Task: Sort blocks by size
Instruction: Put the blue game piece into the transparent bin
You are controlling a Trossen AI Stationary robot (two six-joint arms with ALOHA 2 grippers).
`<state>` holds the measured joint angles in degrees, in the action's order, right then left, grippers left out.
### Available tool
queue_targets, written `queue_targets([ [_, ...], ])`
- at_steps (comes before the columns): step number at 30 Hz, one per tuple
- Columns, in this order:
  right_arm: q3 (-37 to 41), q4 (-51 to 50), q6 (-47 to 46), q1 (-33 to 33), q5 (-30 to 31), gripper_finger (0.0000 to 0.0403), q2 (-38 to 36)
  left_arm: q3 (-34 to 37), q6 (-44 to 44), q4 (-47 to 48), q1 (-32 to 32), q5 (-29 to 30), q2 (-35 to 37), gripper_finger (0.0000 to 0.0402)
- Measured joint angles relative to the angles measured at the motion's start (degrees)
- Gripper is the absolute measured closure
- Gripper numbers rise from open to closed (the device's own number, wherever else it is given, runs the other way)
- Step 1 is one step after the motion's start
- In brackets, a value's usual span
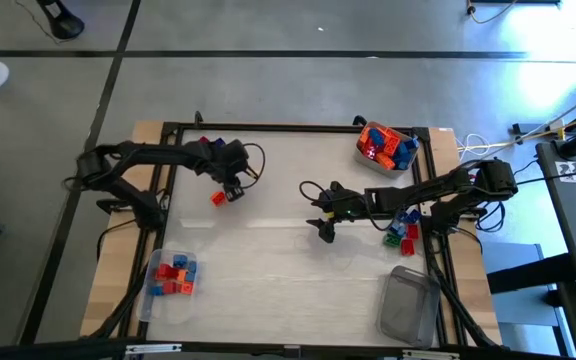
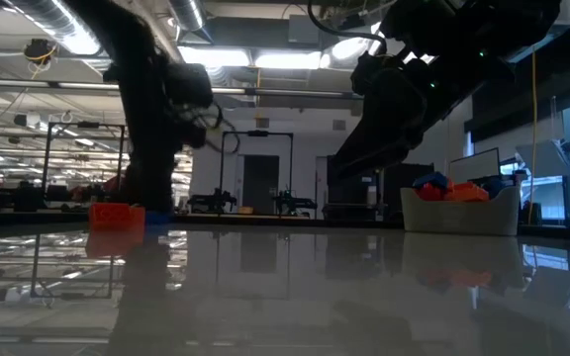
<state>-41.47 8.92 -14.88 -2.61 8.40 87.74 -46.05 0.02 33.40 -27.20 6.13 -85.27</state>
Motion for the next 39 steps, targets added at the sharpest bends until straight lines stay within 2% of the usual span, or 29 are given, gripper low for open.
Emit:
queue_targets([
  [5, 0.0, 0.03, 0.0, 0.0, 0.0, 0.0109, 0.02, -2.3, -5.1, 5.32, 6.07, 0.01, 7.2, 0.0276],
  [10, -0.02, 0.0, 0.0, 0.0, 0.0, 0.0109, 0.02, -4.28, -12.72, 10.16, 14.22, -0.02, 15.55, 0.0265],
  [19, -0.02, 0.18, 0.0, 0.0, 0.0, 0.0109, 0.02, -4.77, -34.72, 18.83, 32.45, -1.68, 27.77, 0.0269],
  [26, -0.02, 0.2, -0.02, 0.0, 0.0, 0.0109, 0.02, -4.8, -50.3, 19.84, 47.25, -2.18, 29.95, 0.0267],
  [39, -0.02, 0.0, -0.03, 0.0, 0.0, 0.0109, 0.0, -3.62, -88.1, 22.68, 75.39, -2.43, 27.77, 0.0265],
])
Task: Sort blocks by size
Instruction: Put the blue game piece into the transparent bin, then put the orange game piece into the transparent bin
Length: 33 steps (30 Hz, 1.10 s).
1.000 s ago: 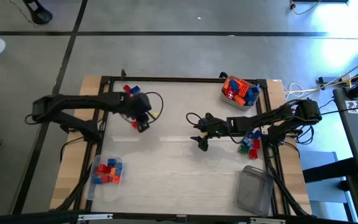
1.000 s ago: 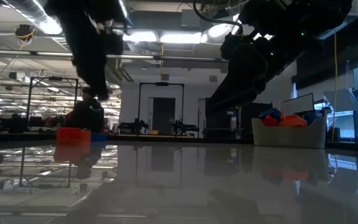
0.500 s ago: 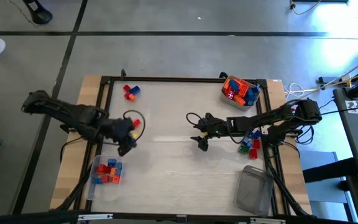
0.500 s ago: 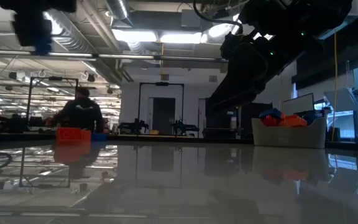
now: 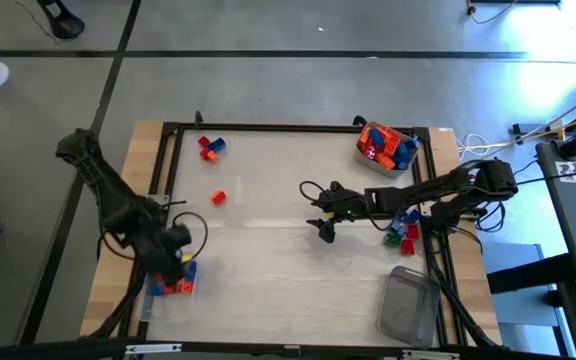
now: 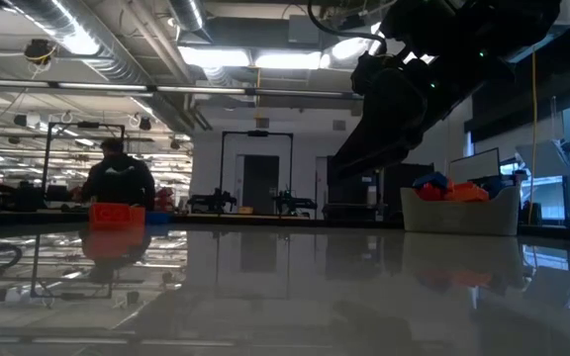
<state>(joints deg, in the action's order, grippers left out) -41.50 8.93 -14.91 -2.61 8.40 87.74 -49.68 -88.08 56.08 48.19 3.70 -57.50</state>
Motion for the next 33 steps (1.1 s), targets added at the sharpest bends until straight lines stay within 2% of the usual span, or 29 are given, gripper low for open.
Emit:
queue_targets([
  [7, 0.0, 0.07, 0.0, 0.0, -0.01, 0.0109, 0.02, 3.82, -9.17, 1.27, 7.55, 0.04, -4.79, 0.0265],
  [17, 0.0, 0.44, 0.01, 0.0, 0.0, 0.0109, 0.0, 7.4, -10.68, 1.42, 8.47, 0.22, -9.17, 0.0244],
  [21, 0.0, 0.44, 0.1, 0.0, 0.0, 0.0109, 0.02, 8.01, -13.39, 1.25, 8.36, 0.29, -9.24, 0.0228],
  [29, 0.0, 0.42, 0.14, 0.0, 0.0, 0.0109, 0.0, 7.28, -12.45, -0.16, 8.36, -0.01, -7.31, 0.0172],
  [33, 0.0, 0.44, 0.14, 0.0, 0.0, 0.0109, 0.02, 4.37, -12.16, -0.25, 8.36, 4.91, -3.75, 0.0165],
])
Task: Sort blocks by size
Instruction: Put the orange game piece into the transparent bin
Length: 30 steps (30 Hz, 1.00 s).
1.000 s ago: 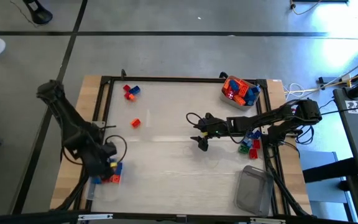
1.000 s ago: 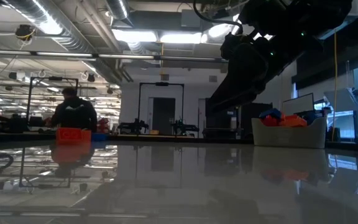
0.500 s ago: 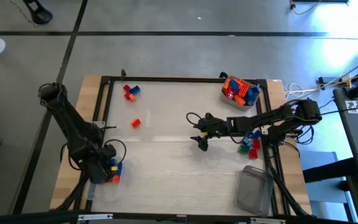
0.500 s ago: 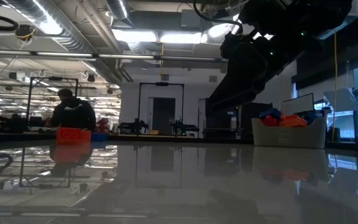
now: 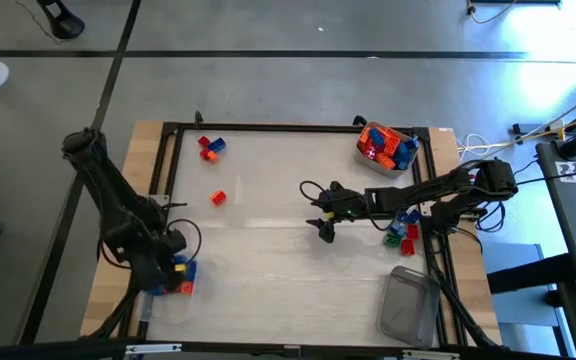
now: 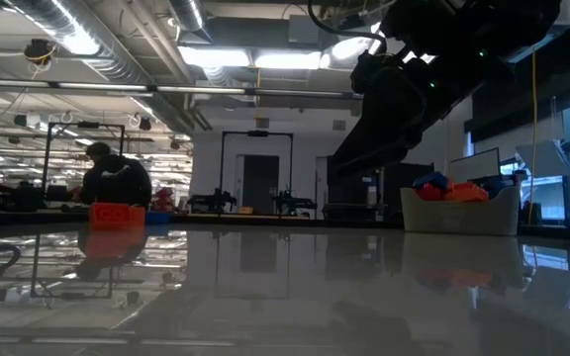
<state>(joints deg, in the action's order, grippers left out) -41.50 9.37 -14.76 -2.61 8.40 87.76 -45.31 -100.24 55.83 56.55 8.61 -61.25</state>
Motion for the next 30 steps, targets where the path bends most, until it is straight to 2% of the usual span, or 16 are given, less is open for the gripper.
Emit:
queue_targets([
  [6, 0.0, 0.17, 0.04, 0.0, 0.0, 0.0109, 0.0, -4.3, 8.54, -1.7, -1.24, 16.04, 4.34, 0.0164],
  [11, 0.0, 0.21, 0.04, 0.0, 0.01, 0.0109, -0.02, -5.56, 17.85, -1.87, -8.41, 23.95, 5.28, 0.0164],
  [19, 0.0, 0.6, 0.07, 0.0, 0.07, 0.0109, -0.02, -5.56, 36.69, -2.3, -28.18, 26.56, 5.27, 0.0164],
  [30, 0.0, 0.6, 0.26, 0.0, 0.13, 0.0109, -0.01, -5.58, 55.58, -2.55, -56.06, 25.83, 2.74, 0.0164],
])
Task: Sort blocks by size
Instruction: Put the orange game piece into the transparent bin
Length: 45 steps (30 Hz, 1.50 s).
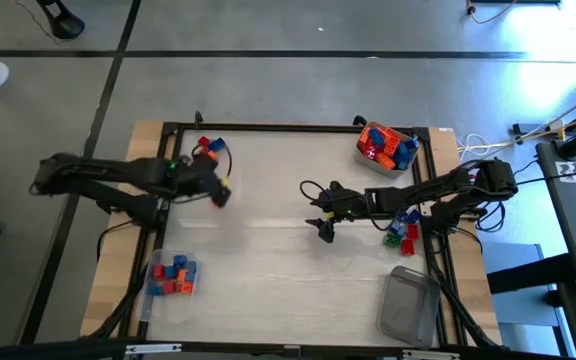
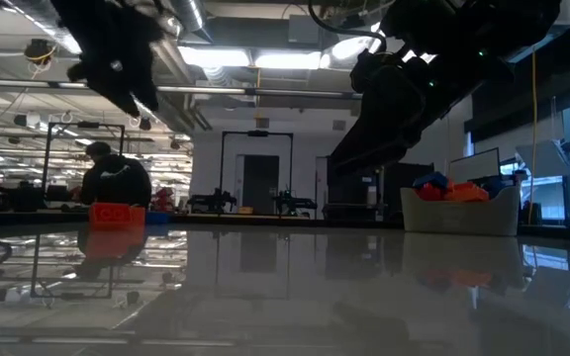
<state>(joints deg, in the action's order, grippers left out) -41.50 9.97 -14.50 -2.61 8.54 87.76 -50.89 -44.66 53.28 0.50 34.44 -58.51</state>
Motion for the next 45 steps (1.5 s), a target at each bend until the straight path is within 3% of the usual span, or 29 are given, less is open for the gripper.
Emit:
queue_targets([
  [8, 0.0, 0.08, 0.14, 0.0, 0.04, 0.0109, -0.01, 0.0, 11.22, -0.23, -18.52, -2.57, -7.22, 0.0164],
  [14, 0.0, 0.06, 1.03, 0.0, 0.04, 0.0109, 0.01, 0.0, 16.05, -1.74, -26.71, -3.21, -14.62, 0.0164],
  [19, 0.0, 0.08, 1.03, 0.0, 0.04, 0.0109, 0.0, 0.0, 19.74, -7.06, -30.35, -8.06, -20.01, 0.0164],
  [25, 0.0, 0.04, 1.01, 0.0, 0.04, 0.0109, 0.0, 0.0, 21.36, -7.87, -33.06, -8.57, -24.92, 0.0164],
  [45, 0.0, -0.39, 1.03, 0.0, 0.04, 0.0109, 0.01, 0.0, 23.14, -13.83, -39.18, -11.96, -31.55, 0.0164],
])
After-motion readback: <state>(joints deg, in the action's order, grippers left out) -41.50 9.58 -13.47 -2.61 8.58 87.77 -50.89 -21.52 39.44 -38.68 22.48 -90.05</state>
